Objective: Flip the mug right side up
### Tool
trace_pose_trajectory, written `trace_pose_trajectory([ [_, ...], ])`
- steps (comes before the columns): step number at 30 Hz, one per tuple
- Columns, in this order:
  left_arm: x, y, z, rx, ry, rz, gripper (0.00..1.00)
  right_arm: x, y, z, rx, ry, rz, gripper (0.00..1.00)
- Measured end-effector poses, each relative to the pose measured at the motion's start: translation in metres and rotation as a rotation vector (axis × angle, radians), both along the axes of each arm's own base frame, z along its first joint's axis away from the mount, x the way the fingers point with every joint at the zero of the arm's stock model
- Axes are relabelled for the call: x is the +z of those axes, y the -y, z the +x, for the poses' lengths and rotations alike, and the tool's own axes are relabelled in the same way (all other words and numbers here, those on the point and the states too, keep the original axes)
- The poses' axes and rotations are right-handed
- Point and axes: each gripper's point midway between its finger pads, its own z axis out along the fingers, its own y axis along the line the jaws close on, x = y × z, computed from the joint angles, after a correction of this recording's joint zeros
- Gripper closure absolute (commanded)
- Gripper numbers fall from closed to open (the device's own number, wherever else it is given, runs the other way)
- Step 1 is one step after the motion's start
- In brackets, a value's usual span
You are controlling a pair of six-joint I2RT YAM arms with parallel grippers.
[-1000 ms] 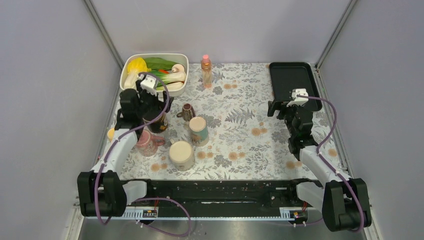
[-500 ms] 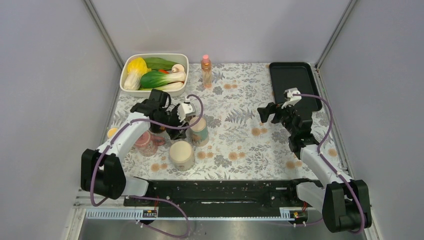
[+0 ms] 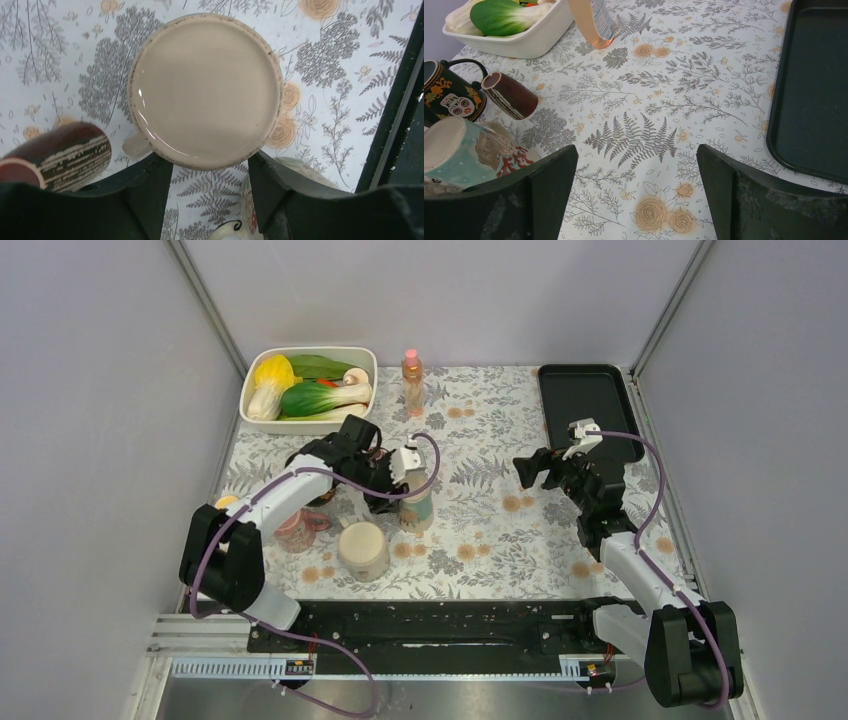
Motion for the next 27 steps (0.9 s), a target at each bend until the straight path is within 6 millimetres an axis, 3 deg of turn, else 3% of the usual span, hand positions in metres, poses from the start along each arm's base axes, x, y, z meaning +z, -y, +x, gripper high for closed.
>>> trace_pose_trajectory([
  [7, 0.004, 0.026, -0.008, -0.056, 0.027, -0.021, 0.33, 0.002, -0.003, -0.001, 0.018, 0.007, 0.01, 0.01],
  [12, 0.003, 0.006, 0.013, -0.005, 0.052, -0.012, 0.27, 0.004, -0.006, -0.002, 0.034, 0.015, 0.019, 0.01],
  [16, 0.0, -0.007, 0.042, -0.011, 0.104, 0.009, 0.22, 0.002, -0.01, -0.003, 0.06, 0.007, 0.024, 0.01],
  [21, -0.013, 0.003, 0.041, -0.169, 0.145, 0.012, 0.22, 0.001, -0.013, -0.004, 0.074, 0.003, 0.026, 0.01],
  [27, -0.034, 0.024, 0.045, -0.291, 0.129, 0.04, 0.29, 0.003, -0.012, -0.005, 0.074, 0.008, 0.024, 0.01],
])
